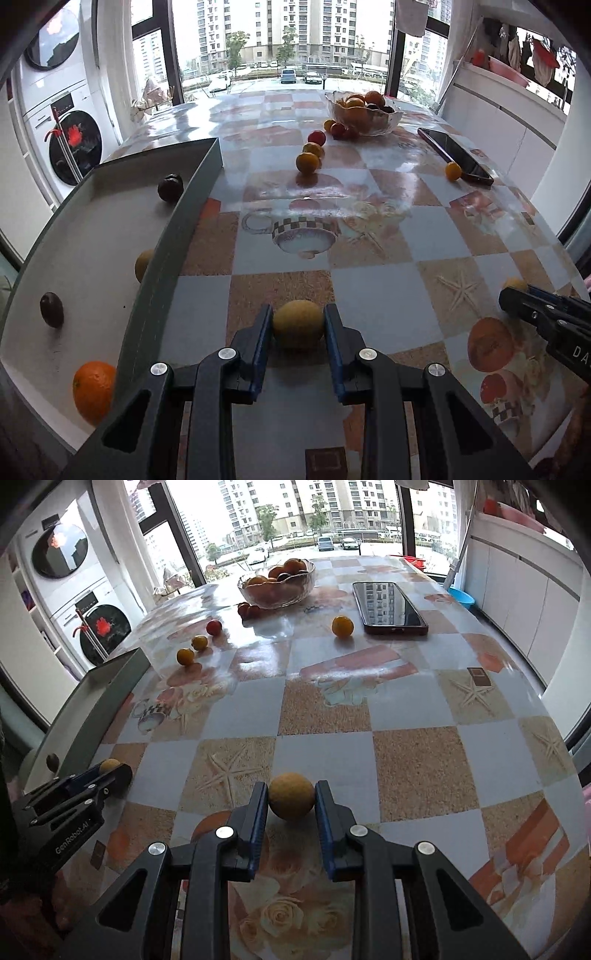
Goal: Organize fruits
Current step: 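Carry both tan fruits over the white tray and open both tools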
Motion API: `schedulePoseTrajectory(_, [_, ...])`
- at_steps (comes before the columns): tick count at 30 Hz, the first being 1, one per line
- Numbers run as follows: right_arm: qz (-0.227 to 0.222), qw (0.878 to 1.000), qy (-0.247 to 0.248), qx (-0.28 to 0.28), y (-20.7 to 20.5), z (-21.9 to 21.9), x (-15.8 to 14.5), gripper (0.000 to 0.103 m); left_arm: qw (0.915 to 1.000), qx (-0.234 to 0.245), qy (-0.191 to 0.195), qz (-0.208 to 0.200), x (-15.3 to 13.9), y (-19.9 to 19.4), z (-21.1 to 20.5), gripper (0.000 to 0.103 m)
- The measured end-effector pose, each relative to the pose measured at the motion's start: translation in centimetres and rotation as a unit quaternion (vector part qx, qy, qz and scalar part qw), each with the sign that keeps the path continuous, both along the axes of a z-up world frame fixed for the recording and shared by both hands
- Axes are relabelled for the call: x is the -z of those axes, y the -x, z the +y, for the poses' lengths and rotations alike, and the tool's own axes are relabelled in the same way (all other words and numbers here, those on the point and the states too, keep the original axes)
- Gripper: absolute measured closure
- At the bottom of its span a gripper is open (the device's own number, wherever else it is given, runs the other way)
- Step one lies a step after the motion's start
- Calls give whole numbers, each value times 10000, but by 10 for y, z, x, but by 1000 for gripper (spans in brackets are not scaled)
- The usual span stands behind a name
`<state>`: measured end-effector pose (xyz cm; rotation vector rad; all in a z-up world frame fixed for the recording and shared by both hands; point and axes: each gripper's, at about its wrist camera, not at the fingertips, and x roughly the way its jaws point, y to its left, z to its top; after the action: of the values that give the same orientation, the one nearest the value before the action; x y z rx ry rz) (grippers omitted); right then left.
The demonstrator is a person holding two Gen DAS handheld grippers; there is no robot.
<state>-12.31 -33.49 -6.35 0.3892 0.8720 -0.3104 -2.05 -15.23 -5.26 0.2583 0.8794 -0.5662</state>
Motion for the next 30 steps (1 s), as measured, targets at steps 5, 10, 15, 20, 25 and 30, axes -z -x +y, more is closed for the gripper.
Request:
schedulePoseTrajectory(5, [78,9999,-104,1,-3,0,-1,75,10000,22,11,61,-1,-1,0,73])
schedulePoseTrajectory(10, [48,9998,-153,-92,-11,4,-14,75,9996,50,230,184,-10,-3,6,73])
schedulePoseTrajectory(15, [-32,9995,-174,-279,-29,17,-31,75,9989,-10,464,39,-31,-7,20,73])
schedulePoseTrajectory(20, [-66,9977,-183,-651,-55,43,-47,75,9973,-368,609,-188,-52,-24,51,73])
schedulePoseTrajectory(25, [-32,9932,-244,-1136,-90,81,-54,75,9939,-881,549,-371,-58,-48,92,73])
schedulePoseTrajectory(30, [-43,9850,-237,-1709,-125,127,-62,75,9885,-1401,398,-413,-51,-70,131,73])
